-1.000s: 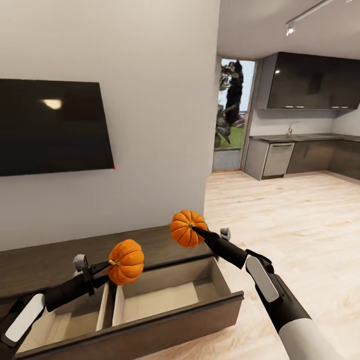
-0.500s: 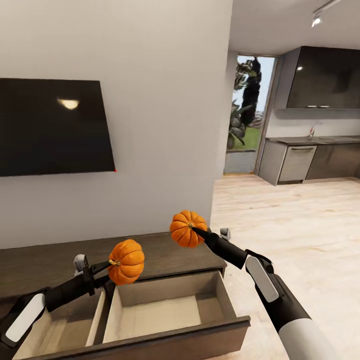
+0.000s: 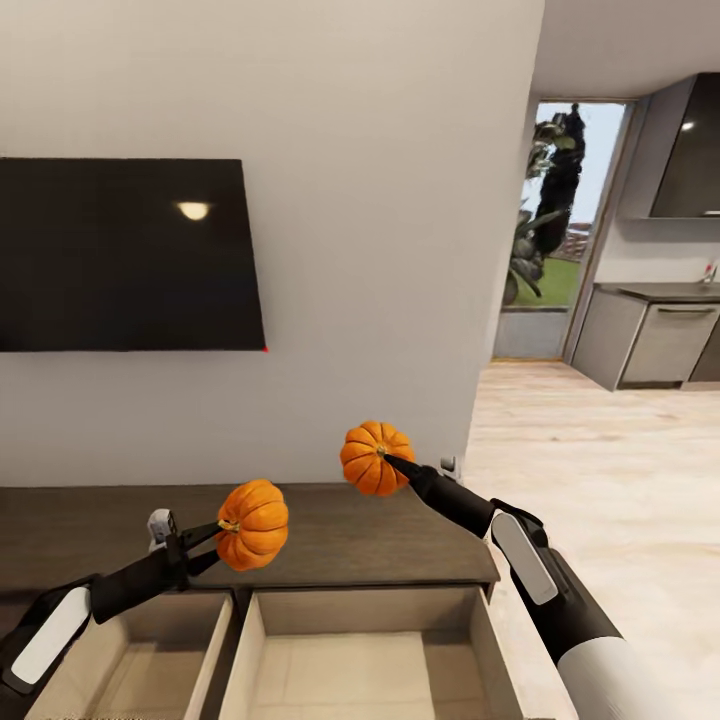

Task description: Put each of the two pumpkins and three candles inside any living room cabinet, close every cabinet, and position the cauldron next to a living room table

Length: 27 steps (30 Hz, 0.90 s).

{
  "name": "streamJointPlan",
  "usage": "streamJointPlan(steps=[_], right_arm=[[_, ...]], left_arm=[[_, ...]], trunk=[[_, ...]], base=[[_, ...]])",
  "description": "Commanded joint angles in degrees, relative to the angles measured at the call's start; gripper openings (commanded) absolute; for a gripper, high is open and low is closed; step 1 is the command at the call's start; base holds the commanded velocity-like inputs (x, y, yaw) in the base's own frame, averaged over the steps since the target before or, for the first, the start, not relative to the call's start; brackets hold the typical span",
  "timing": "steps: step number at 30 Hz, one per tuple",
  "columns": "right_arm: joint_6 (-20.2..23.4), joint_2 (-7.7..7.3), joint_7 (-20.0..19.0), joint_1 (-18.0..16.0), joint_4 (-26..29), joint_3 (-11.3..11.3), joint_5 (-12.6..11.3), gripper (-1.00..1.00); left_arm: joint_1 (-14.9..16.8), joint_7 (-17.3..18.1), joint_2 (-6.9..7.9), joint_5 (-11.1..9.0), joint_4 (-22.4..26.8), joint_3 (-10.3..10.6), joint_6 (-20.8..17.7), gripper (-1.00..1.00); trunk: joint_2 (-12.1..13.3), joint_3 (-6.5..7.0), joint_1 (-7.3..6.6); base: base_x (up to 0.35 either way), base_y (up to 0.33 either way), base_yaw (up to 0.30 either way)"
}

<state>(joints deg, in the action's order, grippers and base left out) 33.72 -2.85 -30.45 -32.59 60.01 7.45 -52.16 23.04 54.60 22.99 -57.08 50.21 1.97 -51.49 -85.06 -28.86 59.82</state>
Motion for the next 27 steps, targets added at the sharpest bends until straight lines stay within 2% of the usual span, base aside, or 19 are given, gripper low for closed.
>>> streamJointPlan(steps=[1, 8, 20, 27], right_arm=[[0.4, -0.05, 0.1, 0.0, 0.0, 0.0, -0.9, -1.00], [0.4, -0.05, -0.4, 0.0, 0.0, 0.0, -1.1, -1.00], [0.3, -0.05, -0.6, 0.0, 0.0, 0.0, -1.2, -1.00], [0.3, -0.05, -0.6, 0.0, -0.1, 0.0, -1.3, -1.00]], left_arm=[[0.1, 0.0, 0.04, -0.7, 0.0, 0.1, -0.4, -1.00], [0.1, 0.1, 0.04, -0.7, 0.0, 0.1, -0.4, -1.00], [0.1, 0.0, 0.04, -0.7, 0.0, 0.2, -0.4, -1.00], [0.1, 0.2, 0.12, -0.8, 0.1, -0.1, -0.3, -1.00]], trunk=[[0.0, -0.03, 0.01], [0.0, 0.08, 0.01], [0.0, 0.09, 0.01], [0.0, 0.09, 0.01]], base=[[0.127, -0.045, 0.262], [0.055, -0.072, 0.231], [0.165, -0.092, 0.014], [0.036, -0.016, 0.000]])
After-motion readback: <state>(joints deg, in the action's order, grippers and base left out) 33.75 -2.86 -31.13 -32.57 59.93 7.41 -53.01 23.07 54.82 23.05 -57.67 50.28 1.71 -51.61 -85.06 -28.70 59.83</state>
